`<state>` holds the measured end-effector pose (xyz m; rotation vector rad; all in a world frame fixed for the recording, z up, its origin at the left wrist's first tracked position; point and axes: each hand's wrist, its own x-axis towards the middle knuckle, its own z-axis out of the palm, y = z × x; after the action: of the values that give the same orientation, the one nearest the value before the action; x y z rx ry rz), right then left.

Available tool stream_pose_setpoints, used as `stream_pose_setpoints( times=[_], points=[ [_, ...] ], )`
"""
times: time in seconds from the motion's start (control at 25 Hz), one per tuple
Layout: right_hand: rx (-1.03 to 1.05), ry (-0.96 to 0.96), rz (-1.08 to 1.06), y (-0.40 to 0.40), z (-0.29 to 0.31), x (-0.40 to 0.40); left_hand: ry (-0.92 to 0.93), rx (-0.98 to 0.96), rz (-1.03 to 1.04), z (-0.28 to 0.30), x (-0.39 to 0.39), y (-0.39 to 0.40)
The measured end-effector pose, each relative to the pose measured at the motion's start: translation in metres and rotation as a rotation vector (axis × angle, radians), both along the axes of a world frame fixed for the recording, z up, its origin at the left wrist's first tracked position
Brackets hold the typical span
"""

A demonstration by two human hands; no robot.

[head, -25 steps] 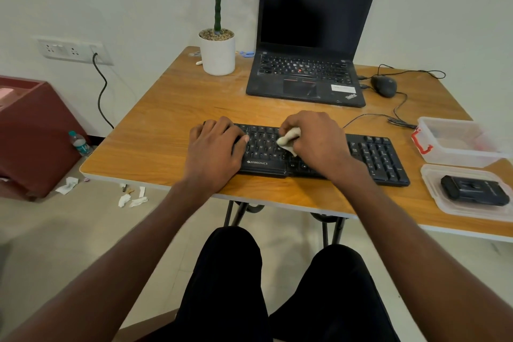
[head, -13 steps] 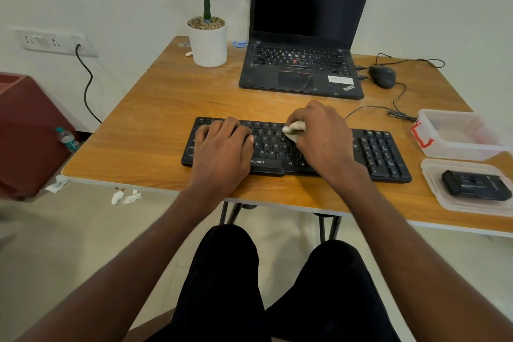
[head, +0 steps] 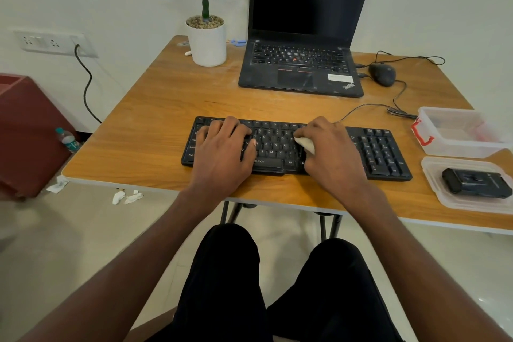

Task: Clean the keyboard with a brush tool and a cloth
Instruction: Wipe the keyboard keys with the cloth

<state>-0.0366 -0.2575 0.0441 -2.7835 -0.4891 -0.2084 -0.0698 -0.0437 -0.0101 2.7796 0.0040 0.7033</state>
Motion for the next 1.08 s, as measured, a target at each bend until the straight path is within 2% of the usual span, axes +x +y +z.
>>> stream_pose_setpoints(
  times=[0.2, 0.32, 0.44, 0.52, 0.6, 0.64, 0.8, 0.96, 1.08],
  points=[
    [0.232, -0.023, 0.138, 0.013, -0.008, -0.004, -0.006, 0.015, 0.005, -0.001, 0.001, 0.0],
    [0.073, -0.031, 0.164, 0.018, -0.003, -0.007, -0.004, 0.02, 0.0, -0.001, 0.0, 0.0],
    [0.018, -0.05, -0.034, 0.007, 0.009, 0.0, 0.003, 0.018, 0.002, 0.0, 0.0, 0.0],
    [0.069, -0.049, -0.054, 0.01, 0.013, 0.001, 0.011, 0.023, 0.014, 0.001, 0.0, 0.001],
    [0.137, 0.042, 0.046, 0.019, 0.01, -0.003, 0.01, 0.032, 0.028, 0.001, -0.001, 0.0],
    [0.133, 0.076, 0.065, 0.02, 0.008, -0.005, 0.007, 0.036, 0.031, 0.0, -0.001, -0.001],
    [0.069, 0.041, -0.109, 0.009, 0.008, 0.007, 0.016, 0.035, 0.026, 0.0, -0.001, 0.0],
    [0.072, 0.151, 0.084, 0.027, 0.012, 0.007, -0.003, 0.042, 0.029, 0.0, -0.001, 0.0],
    [0.036, 0.155, -0.016, 0.015, 0.02, 0.009, -0.007, 0.041, 0.04, 0.0, -0.001, -0.001]
  ],
)
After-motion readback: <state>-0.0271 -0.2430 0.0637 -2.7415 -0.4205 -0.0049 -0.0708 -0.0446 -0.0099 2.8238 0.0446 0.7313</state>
